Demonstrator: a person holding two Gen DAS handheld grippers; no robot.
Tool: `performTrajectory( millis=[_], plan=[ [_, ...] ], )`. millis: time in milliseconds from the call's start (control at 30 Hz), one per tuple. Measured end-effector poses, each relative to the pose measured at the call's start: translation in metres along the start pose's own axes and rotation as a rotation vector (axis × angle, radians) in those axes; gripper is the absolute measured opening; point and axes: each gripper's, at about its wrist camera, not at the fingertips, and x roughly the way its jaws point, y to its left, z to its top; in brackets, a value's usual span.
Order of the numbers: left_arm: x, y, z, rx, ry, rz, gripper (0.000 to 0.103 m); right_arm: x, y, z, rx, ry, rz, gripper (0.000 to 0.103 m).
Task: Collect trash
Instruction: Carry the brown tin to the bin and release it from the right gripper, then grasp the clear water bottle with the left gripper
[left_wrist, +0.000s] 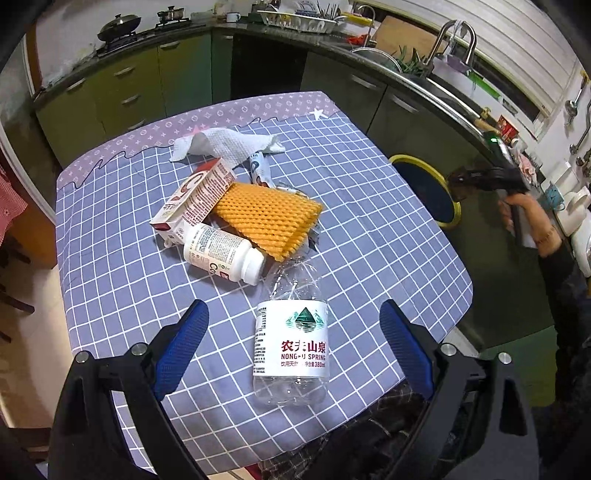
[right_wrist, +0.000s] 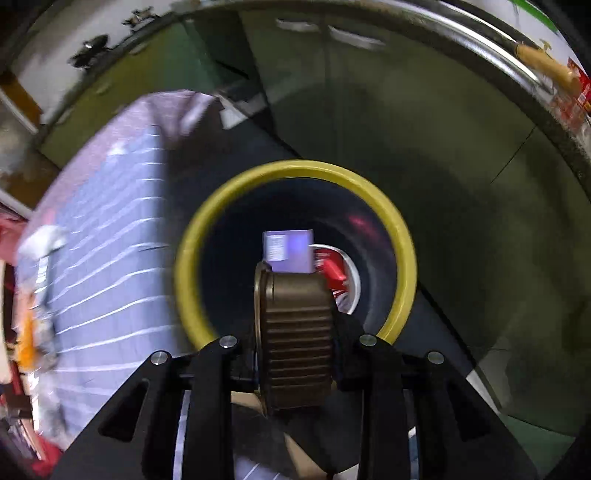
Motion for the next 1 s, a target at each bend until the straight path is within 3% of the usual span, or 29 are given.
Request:
performTrajectory(
  millis=[33,67,133,267,333,500,667,1000],
  plan=[
    [0.001,-0.002,0.001,0.004,0.004,0.000,0.089,0.008,-0.001,0.004,0.000,0.003,-0.011,0.055],
    [0.001,-0.003,0.001,0.006,0.006,0.000,0.090,0.015,-0.001,0.008,0.001,0.000,-0.036,0.060],
    [0.004,-0.007,0.002,0.019,0.014,0.001,0.091,0.016,-0.001,0.011,-0.002,-0.008,-0.042,0.060],
    [0.011,-0.011,0.002,0.043,0.047,0.007,0.092,-0.011,0.010,-0.001,-0.004,-0.042,0.064,0.062],
    [0.019,-0.010,0.004,0.045,0.077,0.017,0.092,-0.034,0.016,-0.019,-0.030,-0.072,0.106,0.069],
    [0.045,-0.004,0.005,0.033,0.187,0.027,0.093,-0.072,0.034,-0.060,-0.097,-0.118,0.136,0.070],
    [0.072,0.002,0.003,0.004,0.287,0.011,0.093,-0.081,0.041,-0.087,-0.142,-0.111,0.154,0.071],
    [0.119,-0.005,0.007,0.030,0.439,0.039,0.093,-0.071,0.062,-0.099,-0.200,-0.077,0.186,0.071]
  ],
)
